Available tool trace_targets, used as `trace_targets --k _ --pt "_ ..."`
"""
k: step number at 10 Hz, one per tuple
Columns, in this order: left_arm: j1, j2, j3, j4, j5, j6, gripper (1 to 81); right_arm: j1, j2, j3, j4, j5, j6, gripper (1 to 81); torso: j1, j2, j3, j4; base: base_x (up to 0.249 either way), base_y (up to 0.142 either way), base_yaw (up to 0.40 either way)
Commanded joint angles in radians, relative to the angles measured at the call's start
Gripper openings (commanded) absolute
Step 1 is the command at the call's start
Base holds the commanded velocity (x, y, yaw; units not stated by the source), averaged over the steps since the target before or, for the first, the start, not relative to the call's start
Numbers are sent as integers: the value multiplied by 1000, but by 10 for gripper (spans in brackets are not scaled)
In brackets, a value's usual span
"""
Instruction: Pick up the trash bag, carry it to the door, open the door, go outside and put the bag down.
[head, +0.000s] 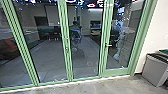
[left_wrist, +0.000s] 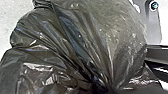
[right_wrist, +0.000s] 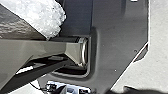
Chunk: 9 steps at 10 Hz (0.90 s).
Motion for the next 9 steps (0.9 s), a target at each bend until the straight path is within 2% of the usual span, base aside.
trace_targets --k 1,9 --pt "-48 -4 3 5 72 8 10 42 10 9 -7 -64 -7 811 0 0 0 0 149 -99 0" --pt "-48 -2 3 5 72 8 10 43 12 10 -7 -64 -5 811 0 0 0 0 149 -92 0"
